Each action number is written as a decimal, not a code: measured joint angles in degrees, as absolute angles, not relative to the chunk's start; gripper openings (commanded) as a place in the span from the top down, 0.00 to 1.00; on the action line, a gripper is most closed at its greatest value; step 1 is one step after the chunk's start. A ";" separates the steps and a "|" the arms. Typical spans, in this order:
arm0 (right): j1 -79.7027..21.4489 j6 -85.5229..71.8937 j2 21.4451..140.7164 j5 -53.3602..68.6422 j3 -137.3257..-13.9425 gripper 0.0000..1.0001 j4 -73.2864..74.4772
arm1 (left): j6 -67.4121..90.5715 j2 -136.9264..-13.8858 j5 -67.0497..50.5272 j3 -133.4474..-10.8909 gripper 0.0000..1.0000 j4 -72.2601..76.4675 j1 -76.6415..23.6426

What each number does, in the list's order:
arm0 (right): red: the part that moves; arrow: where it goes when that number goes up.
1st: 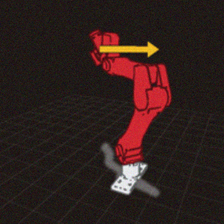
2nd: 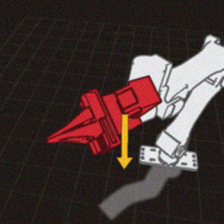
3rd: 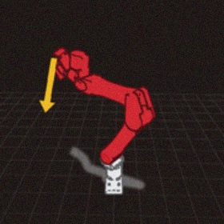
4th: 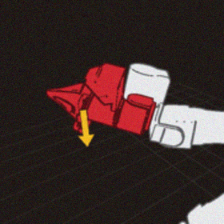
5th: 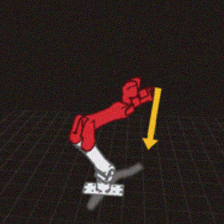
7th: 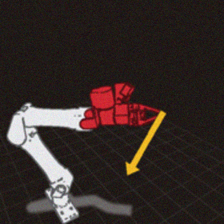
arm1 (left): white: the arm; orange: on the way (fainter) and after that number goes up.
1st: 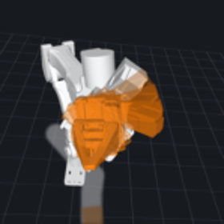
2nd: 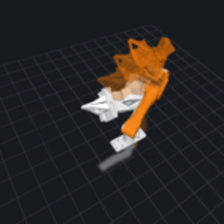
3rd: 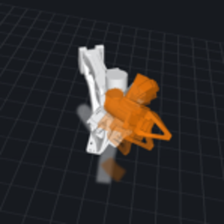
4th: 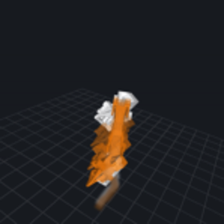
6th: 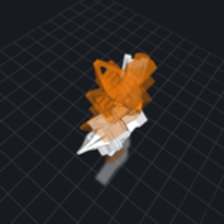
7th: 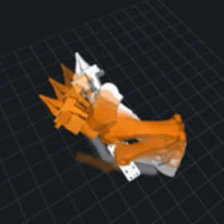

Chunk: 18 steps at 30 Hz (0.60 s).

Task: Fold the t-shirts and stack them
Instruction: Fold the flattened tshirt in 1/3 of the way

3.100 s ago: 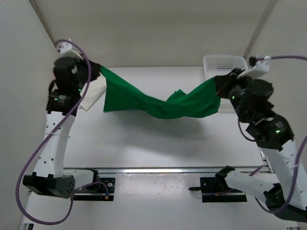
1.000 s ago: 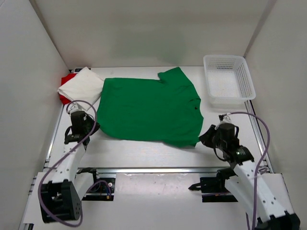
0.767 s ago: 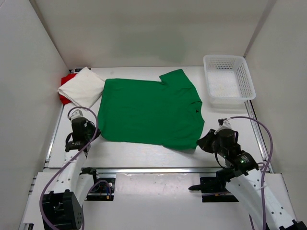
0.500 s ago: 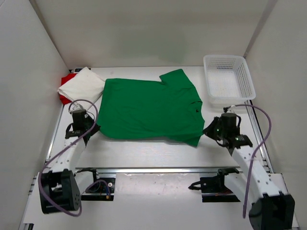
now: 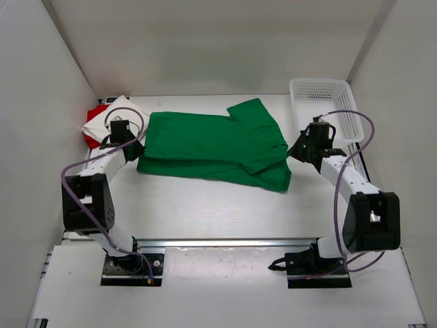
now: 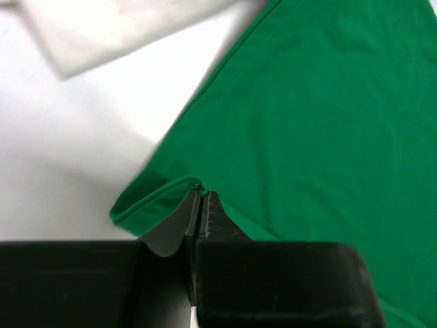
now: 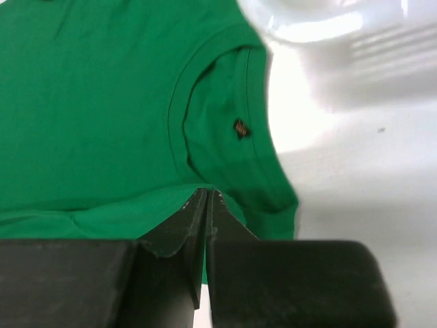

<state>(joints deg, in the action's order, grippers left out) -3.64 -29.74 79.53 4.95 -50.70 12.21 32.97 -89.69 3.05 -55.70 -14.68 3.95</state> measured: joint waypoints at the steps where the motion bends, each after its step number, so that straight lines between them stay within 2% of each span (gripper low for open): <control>1: -3.33 -29.69 81.06 4.95 -51.86 1.00 12.01 | 32.93 -91.37 3.20 -57.39 1.00 -14.59 3.38; 7: -2.81 -28.80 90.85 4.75 -59.20 1.00 10.33 | 32.47 -100.79 4.89 -64.42 1.00 -14.50 0.99; 8: -2.83 -28.62 92.60 4.80 -60.25 1.00 9.74 | 32.49 -102.00 5.06 -64.69 0.98 -14.48 0.91; 10: -2.87 -28.40 95.72 4.86 -62.52 1.00 9.61 | 32.56 -103.48 5.08 -64.60 0.87 -14.83 1.13; 12: -3.16 -28.10 98.78 4.84 -65.19 0.97 9.50 | 32.38 -103.72 5.17 -64.01 0.60 -14.72 1.58; 13: -3.60 -27.88 100.07 4.82 -66.59 0.94 9.56 | 32.36 -103.39 5.19 -63.68 0.42 -14.63 1.83; 15: -4.14 -27.16 102.02 4.54 -68.97 0.89 9.43 | 32.53 -102.15 5.43 -63.00 0.32 -14.46 2.28; 17: -4.86 -26.68 102.59 3.77 -70.61 0.73 9.41 | 32.36 -99.66 6.04 -61.80 0.34 -14.02 2.57; 18: -4.99 -26.57 102.52 3.36 -71.11 0.70 9.37 | 32.34 -98.04 6.50 -60.93 0.34 -13.65 2.61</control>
<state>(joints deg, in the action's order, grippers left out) -4.99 -26.57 102.52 3.36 -71.11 9.37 32.34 -98.04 6.50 -60.93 -13.65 2.61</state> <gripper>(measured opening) 0.221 0.671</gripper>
